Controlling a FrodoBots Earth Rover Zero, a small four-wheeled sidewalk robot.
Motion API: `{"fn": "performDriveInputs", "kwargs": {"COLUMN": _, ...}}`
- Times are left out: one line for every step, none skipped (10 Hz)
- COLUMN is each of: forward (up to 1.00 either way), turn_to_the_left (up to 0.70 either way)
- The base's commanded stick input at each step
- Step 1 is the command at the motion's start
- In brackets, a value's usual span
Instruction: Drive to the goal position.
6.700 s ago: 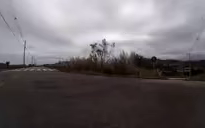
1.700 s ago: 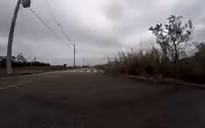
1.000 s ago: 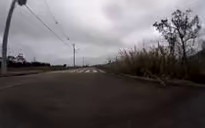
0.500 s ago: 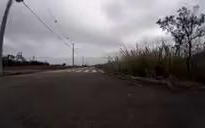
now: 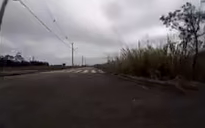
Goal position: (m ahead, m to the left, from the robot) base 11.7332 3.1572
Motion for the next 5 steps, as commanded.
{"fn": "performDriveInputs", "kwargs": {"forward": 0.7, "turn_to_the_left": 0.0}}
{"fn": "performDriveInputs", "kwargs": {"forward": 0.7, "turn_to_the_left": 0.0}}
{"fn": "performDriveInputs", "kwargs": {"forward": 0.7, "turn_to_the_left": 0.0}}
{"fn": "performDriveInputs", "kwargs": {"forward": 0.7, "turn_to_the_left": 0.0}}
{"fn": "performDriveInputs", "kwargs": {"forward": 0.7, "turn_to_the_left": 0.0}}
